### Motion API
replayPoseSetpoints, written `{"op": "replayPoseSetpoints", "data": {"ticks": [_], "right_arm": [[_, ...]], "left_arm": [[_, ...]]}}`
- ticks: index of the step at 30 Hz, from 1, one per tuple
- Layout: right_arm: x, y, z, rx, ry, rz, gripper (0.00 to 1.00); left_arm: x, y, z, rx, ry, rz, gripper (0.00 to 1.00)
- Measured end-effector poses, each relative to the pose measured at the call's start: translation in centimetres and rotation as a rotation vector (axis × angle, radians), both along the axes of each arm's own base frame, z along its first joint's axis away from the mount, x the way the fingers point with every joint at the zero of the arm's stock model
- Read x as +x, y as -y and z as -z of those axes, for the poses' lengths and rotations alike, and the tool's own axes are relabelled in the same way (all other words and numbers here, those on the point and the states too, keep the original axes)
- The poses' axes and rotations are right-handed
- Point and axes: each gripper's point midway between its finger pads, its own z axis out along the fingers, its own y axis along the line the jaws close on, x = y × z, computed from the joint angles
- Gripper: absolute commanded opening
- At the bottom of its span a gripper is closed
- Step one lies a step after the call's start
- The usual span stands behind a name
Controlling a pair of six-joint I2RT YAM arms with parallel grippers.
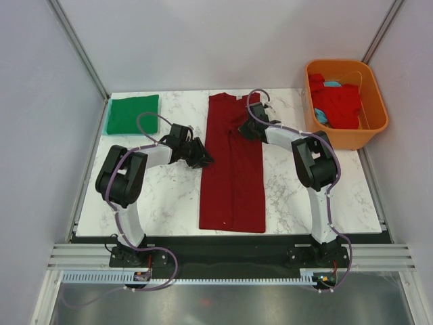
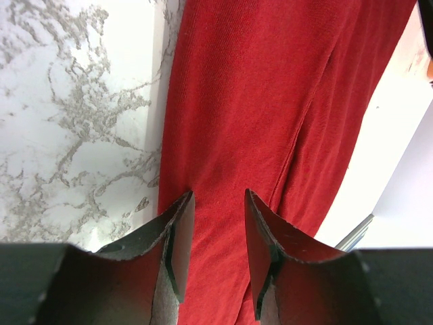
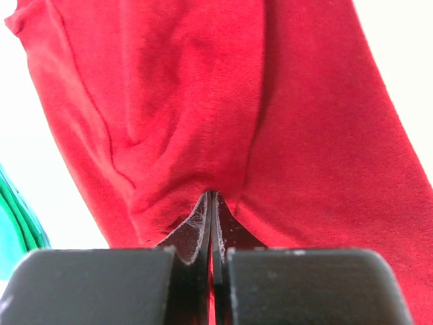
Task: Fold and stack the t-shirts
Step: Fold the tshirt
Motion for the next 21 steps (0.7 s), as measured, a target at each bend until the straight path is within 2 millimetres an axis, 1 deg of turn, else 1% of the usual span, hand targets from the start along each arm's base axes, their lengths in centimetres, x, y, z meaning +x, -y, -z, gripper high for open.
{"op": "replayPoseSetpoints", "data": {"ticks": [4, 5, 7, 8, 9, 14, 21], "right_arm": [[0.0, -0.09, -0.68, -0.014, 0.002, -0.024, 0.0], [-0.1, -0.14, -0.77, -0.013, 0.0, -0.026, 0.1], [-0.2, -0.21, -0.97, -0.009, 0.001, -0.026, 0.19], [-0.3, -0.27, -1.0, -0.007, 0.0, -0.028, 0.26], [-0.36, -0.33, -1.04, -0.006, 0.0, -0.028, 0.28], [-0.73, -0.8, -0.88, -0.008, -0.005, -0.037, 0.33], [-0.71, -0.71, -0.7, -0.011, -0.008, -0.022, 0.35]], "left_arm": [[0.0, 0.0, 0.0, 0.0, 0.0, 0.0, 0.43], [0.0, 0.0, 0.0, 0.0, 0.0, 0.0, 0.43], [0.0, 0.0, 0.0, 0.0, 0.0, 0.0, 0.43], [0.0, 0.0, 0.0, 0.0, 0.0, 0.0, 0.43], [0.0, 0.0, 0.0, 0.0, 0.0, 0.0, 0.43], [0.0, 0.0, 0.0, 0.0, 0.0, 0.0, 0.43], [-0.02, 0.01, 0.04, 0.0, -0.001, 0.001, 0.43]]}}
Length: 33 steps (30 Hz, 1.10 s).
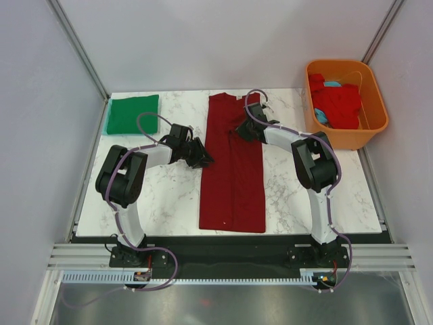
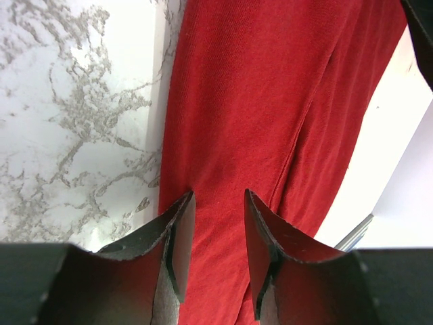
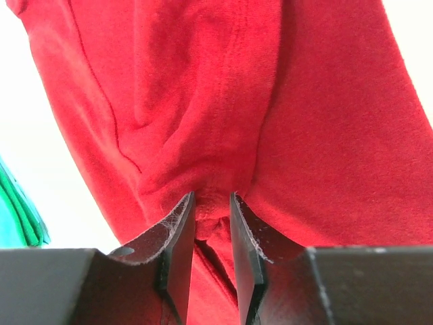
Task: Fold and stack the t-shirts
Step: Fold the tshirt
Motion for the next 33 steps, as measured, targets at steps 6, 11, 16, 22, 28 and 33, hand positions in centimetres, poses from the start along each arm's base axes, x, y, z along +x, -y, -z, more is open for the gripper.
{"op": "replayPoseSetpoints", "data": {"ticks": [6, 11, 16, 22, 28, 33], "right_arm": [[0.1, -0.2, 1.3, 0.003, -0.025, 0.014, 0.31], [0.3, -0.2, 1.7, -0.016, -0.03, 0.018, 0.0], [0.4, 0.0, 1.3, -0.042, -0.028, 0.006, 0.0], [0.8, -0.1, 0.4, -0.057, -0.018, -0.013, 0.0], [0.0, 0.0, 0.7, -0.083, -0.05, -0.046, 0.0], [-0.3, 0.2, 0.4, -0.122, -0.07, -0.094, 0.0]], "left_arm": [[0.0, 0.0, 0.0, 0.0, 0.0, 0.0, 0.43], [0.1, -0.2, 0.1, -0.001, -0.003, -0.003, 0.43], [0.1, -0.1, 0.1, -0.005, -0.005, -0.002, 0.43], [0.1, -0.2, 0.1, -0.005, -0.005, -0.002, 0.43], [0.1, -0.2, 0.1, -0.005, -0.005, -0.002, 0.43], [0.1, -0.2, 0.1, -0.005, -0.005, -0.002, 0.43]]}}
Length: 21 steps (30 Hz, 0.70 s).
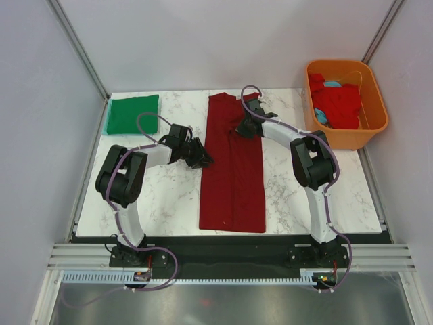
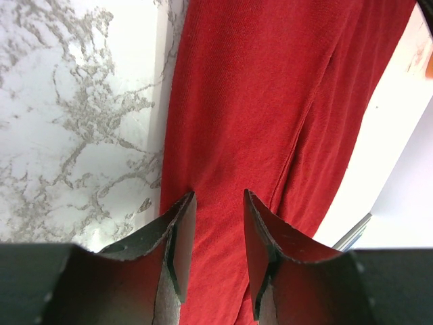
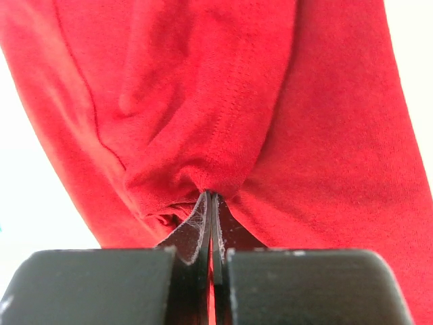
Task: Fold and stack the t-shirts
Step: Fold the tshirt
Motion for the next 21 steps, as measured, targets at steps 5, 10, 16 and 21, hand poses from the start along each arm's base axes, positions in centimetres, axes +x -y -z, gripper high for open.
{"op": "replayPoseSetpoints", "data": {"ticks": [5, 10, 16, 21], "right_arm": [[0.1, 0.2, -0.4, -0.002, -0.005, -0.033, 0.0], [-0.4, 0.2, -0.1, 0.011, -0.033, -0.047, 0.0], [-0.7, 0.3, 0.0, 0.007, -0.047, -0.071, 0.0], [-0.9, 0.4, -0.5, -0.017, -0.057, -0.097, 0.0]], "left_arm": [[0.0, 0.0, 0.0, 0.0, 0.0, 0.0, 0.43], [0.0, 0.0, 0.0, 0.0, 0.0, 0.0, 0.43], [0.0, 0.0, 0.0, -0.001, 0.0, 0.0, 0.43], [0.0, 0.0, 0.0, -0.001, 0.0, 0.001, 0.42]]}}
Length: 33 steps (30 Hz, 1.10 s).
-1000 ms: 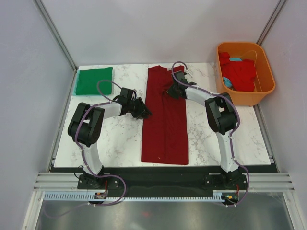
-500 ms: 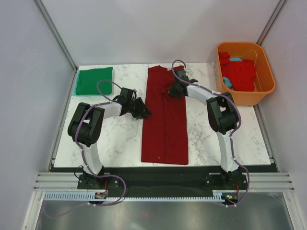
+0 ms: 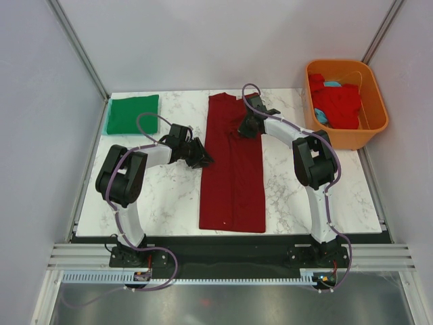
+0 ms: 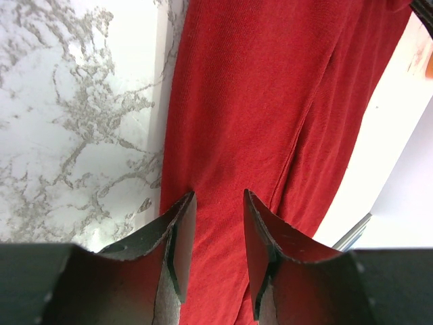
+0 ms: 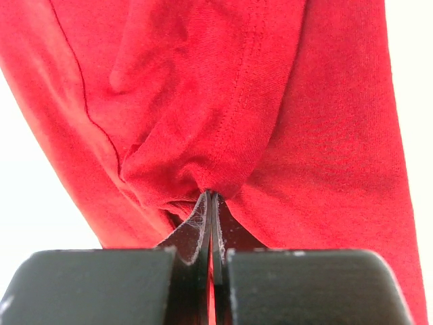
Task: Fold and stack the t-shirts
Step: Fold the tshirt
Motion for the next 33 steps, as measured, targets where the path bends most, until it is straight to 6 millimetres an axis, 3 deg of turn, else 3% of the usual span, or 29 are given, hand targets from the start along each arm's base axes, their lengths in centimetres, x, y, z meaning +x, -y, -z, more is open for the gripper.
{"op": "replayPoseSetpoints", "data": {"ticks": [27, 30, 33], "right_arm": [[-2.3, -0.3, 0.5, -0.04, -0.053, -0.189, 0.0], [-2.5, 0.0, 0.7, -0.062, -0.061, -0.2, 0.13], [-2.8, 0.2, 0.7, -0.079, -0.065, -0.221, 0.19]], "left_arm": [[-0.1, 0.1, -0.1, -0.006, -0.003, 0.005, 0.45], [-0.1, 0.1, -0.1, -0.006, -0.003, 0.005, 0.46], [-0.1, 0.0, -0.1, -0.007, -0.003, 0.004, 0.47]]}}
